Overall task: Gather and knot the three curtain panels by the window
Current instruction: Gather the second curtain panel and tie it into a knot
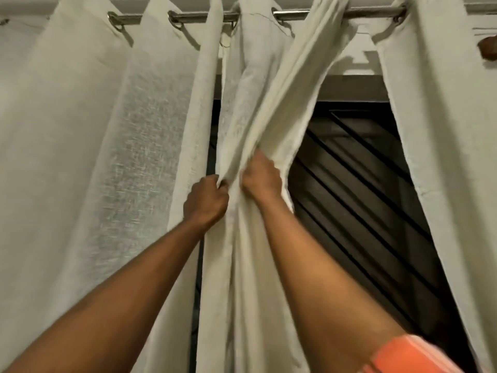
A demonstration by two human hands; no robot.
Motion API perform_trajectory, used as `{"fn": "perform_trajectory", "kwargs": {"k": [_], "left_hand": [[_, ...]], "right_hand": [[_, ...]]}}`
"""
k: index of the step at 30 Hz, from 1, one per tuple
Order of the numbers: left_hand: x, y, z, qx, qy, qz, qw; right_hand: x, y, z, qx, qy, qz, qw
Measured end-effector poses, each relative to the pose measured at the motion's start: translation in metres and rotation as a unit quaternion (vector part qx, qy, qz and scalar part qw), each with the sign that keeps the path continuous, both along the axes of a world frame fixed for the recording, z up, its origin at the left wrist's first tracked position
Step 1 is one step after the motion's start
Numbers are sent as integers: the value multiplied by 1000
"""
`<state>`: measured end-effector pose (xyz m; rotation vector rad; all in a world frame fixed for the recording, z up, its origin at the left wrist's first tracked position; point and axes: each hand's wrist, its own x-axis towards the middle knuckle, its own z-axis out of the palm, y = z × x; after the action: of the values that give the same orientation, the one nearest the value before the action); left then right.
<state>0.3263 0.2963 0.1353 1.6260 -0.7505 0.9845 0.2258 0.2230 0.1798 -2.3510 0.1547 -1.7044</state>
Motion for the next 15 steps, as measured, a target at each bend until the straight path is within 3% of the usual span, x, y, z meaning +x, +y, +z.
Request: {"fn": "perform_trajectory", "kwargs": {"k": [3,6,10,15], "left_hand": [[12,32,-2,-77,-2,-52,996],[20,63,-6,-158,45,-115,980],[26,82,-17,-89,60,-62,992],[22,56,-11,-44,40,-62,996]], "right_hand": [[29,72,10,-62,-13,66,996],[50,102,4,-101,35,73,992],[53,55,-12,-108,104,-10,989],[17,-26,-36,-24,119,-62,991]]}}
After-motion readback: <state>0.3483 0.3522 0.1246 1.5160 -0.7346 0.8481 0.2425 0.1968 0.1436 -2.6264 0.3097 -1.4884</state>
